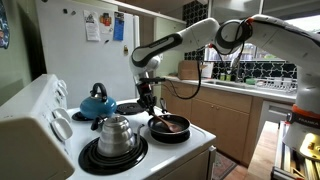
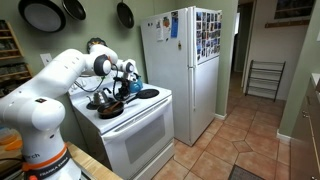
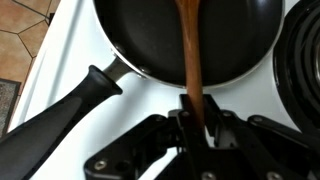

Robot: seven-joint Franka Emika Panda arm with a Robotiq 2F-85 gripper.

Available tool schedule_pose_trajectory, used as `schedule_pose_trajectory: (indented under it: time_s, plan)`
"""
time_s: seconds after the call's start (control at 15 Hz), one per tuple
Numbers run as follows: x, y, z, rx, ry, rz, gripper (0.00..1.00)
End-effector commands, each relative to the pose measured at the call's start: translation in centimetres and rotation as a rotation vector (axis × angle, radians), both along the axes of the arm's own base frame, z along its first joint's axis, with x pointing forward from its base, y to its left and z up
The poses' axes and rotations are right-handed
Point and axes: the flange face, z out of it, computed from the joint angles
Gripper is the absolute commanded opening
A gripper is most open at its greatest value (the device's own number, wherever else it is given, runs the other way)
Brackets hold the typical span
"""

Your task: Use the wooden spoon to stir the black pan

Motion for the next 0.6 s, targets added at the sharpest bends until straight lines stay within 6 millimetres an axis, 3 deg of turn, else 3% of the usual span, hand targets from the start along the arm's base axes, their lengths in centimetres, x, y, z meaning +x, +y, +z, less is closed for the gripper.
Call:
schedule_pose_trajectory:
  time_s: [0.0, 0.53]
  plan:
    - [0.1, 0.3, -0.2, 0.009, 0.021, -0.005, 0.04]
    - [-0.2, 1.9, 3.2, -0.055, -0.055, -0.058, 0.04]
